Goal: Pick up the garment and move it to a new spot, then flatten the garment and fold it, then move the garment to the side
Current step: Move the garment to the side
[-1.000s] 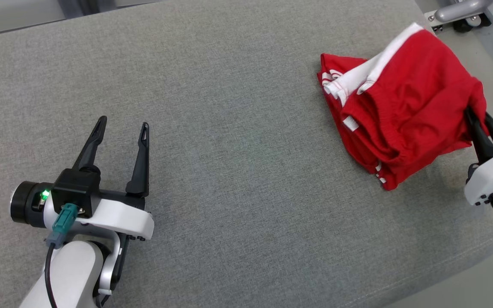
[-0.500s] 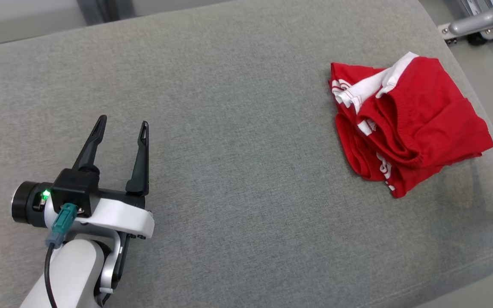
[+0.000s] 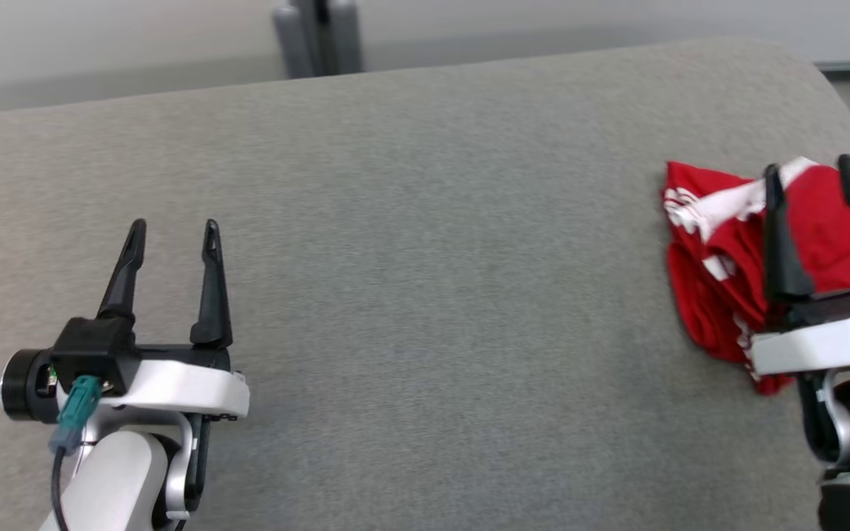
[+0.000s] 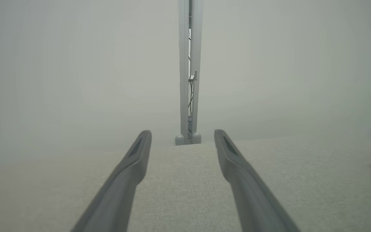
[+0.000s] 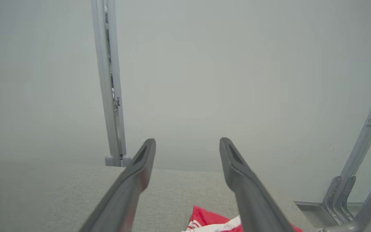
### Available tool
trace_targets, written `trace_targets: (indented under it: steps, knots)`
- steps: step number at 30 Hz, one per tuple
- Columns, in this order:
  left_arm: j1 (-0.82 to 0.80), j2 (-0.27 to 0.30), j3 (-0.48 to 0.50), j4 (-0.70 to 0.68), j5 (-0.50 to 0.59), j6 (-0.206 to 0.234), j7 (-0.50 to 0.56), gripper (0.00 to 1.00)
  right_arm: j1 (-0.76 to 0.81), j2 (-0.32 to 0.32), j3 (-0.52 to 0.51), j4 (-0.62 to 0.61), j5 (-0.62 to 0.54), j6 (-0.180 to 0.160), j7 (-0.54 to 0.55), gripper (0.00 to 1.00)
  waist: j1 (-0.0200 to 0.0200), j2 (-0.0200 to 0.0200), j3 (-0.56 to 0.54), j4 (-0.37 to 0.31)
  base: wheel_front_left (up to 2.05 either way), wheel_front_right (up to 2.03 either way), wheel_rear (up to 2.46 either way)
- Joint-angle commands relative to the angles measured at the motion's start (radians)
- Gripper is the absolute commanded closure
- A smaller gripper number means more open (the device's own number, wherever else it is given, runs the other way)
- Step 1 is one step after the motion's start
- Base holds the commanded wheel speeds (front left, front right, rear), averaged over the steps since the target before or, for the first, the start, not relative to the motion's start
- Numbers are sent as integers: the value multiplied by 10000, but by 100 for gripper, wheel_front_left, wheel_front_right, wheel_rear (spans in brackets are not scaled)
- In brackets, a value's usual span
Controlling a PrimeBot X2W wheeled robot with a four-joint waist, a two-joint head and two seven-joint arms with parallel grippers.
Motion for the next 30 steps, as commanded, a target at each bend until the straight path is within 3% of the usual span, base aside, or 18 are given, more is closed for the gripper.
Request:
trace_targets:
  steps: [1, 8, 11, 21, 30]
  knots:
    - [95, 32, 62, -34, -50, 53, -65, 0, 186, 35, 45, -69, -125, -1, 59, 0, 0, 0, -377, 491, 0, 0, 0]
    - [840, -13, 812, -260, -177, 304, -372, 0, 835, 523, 555, -275, -241, -1, 360, 0, 0, 0, -1104, 1186, 0, 0, 0]
    - [1272, -81, 1037, -360, -212, 202, -424, 0, 1145, 643, 651, -120, -297, -1, 395, 0, 0, 0, -1388, 1238, 0, 0, 0]
    - [2713, -56, 818, -462, -94, -160, -413, 0, 2433, 831, 414, 3, -595, -1, 435, 0, 0, 0, -2274, 998, 0, 0, 0]
    - [3021, -43, 678, -347, -249, -290, -327, 0, 3165, 891, 267, -261, -571, -1, 539, 0, 0, 0, -2642, 901, 0, 0, 0]
